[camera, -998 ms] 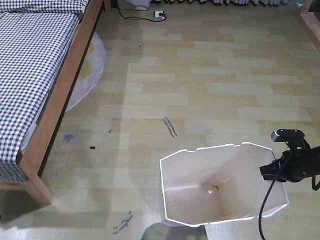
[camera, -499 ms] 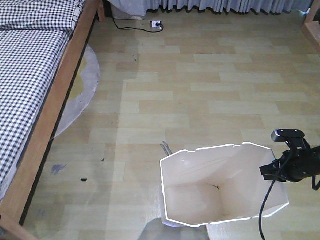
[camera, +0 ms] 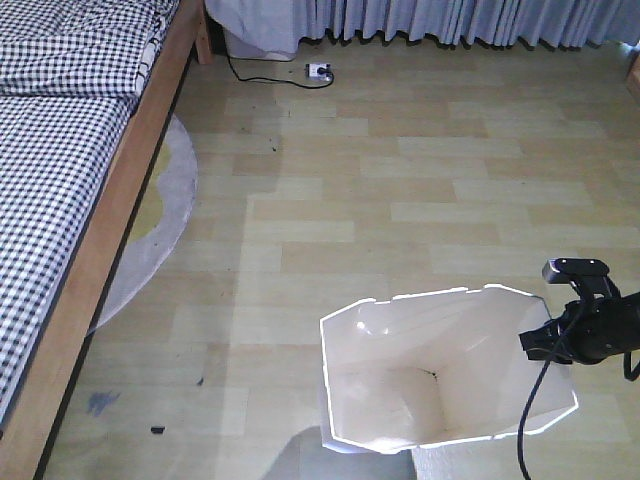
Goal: Move trash bin to bedside with robot
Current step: 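Carry the bin with the right gripper to the floor beside the bed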
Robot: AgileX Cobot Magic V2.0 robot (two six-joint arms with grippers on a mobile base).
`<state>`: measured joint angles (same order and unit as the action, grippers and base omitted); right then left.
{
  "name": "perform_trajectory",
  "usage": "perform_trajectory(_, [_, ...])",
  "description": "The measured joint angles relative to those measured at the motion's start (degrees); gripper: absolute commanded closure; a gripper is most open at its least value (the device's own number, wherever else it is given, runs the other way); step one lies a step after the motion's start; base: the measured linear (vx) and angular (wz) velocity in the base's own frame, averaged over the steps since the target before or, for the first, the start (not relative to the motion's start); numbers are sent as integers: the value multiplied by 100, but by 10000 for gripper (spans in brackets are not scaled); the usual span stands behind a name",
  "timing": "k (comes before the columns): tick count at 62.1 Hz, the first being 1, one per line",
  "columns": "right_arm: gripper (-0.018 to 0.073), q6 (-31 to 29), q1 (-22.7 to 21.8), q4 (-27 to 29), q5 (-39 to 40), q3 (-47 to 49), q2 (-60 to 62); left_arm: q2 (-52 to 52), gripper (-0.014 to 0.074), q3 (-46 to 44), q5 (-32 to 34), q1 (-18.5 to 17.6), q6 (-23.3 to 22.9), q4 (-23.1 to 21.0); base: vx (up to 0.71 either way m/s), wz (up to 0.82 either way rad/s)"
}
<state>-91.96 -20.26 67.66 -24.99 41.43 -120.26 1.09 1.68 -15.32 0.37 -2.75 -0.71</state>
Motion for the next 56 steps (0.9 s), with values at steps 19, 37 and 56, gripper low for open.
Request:
perform_trajectory(19, [565,0,0,0,-2,0,0,0,602,0,0,0,0,0,41,0])
perform_trajectory(37, [565,0,0,0,-7,0,0,0,602,0,0,0,0,0,42,-4])
perform_trajectory(56, [565,0,0,0,33,0,0,0,602,0,0,0,0,0,41,1])
